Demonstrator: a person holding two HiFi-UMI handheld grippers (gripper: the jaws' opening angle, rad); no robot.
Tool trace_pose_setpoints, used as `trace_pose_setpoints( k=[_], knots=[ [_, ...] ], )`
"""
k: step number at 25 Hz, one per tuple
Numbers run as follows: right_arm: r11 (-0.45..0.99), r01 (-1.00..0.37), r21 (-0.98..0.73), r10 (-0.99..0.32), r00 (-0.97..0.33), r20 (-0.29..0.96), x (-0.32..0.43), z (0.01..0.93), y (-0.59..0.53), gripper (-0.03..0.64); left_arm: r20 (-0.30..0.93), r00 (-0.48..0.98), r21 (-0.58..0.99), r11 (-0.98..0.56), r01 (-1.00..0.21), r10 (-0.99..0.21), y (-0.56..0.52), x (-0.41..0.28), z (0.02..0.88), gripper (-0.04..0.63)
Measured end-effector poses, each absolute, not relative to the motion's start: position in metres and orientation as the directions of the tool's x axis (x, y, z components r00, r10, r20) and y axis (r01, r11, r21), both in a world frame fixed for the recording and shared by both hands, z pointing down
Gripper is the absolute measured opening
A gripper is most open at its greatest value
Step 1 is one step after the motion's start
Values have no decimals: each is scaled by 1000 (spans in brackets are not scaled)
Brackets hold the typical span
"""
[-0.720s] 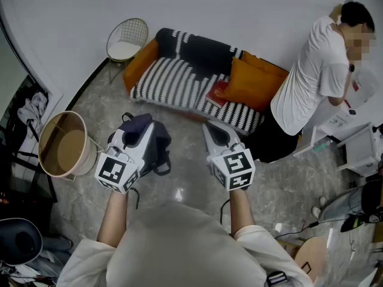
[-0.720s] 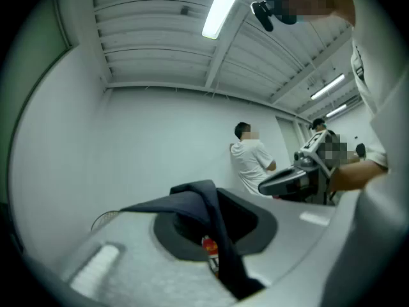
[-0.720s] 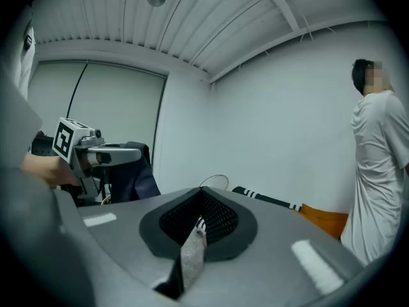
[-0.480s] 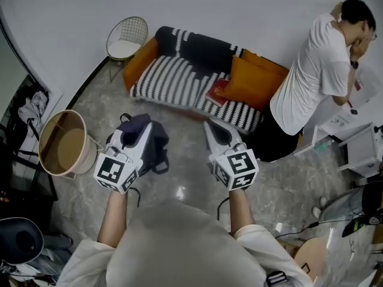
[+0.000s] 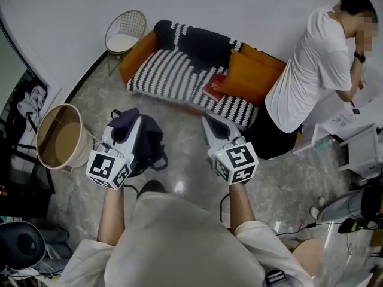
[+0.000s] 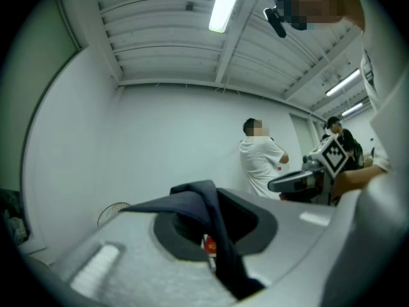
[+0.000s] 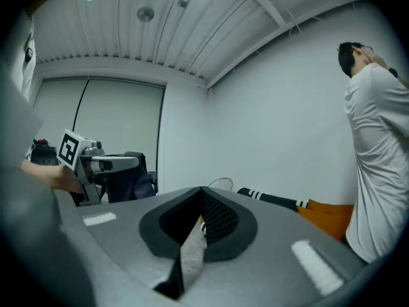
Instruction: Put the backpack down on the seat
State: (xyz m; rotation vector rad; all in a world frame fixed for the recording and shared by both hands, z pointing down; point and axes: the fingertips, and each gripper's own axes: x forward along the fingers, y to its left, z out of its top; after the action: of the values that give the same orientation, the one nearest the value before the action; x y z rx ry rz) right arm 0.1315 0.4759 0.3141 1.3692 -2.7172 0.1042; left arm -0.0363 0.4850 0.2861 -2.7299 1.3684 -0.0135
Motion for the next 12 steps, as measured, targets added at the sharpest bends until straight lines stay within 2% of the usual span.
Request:
trace_pose_setpoints(
  k=[3,8,12],
  knots=[
    [601,-793,-102,-786,-609,104,145,318,471,3,-33,601,-82,-597,-798,-798,480,-21,288,39],
    [663,-741,-108,-729,-672,133,134,328,453,3,-31,602,-87,-598,-797,-798,453,-17,288,40],
    [662,-743,-100,-732,-669,128,135,335,419,5,-25,608,-95,-604,-791,-793,421,-14,296,40]
  ],
)
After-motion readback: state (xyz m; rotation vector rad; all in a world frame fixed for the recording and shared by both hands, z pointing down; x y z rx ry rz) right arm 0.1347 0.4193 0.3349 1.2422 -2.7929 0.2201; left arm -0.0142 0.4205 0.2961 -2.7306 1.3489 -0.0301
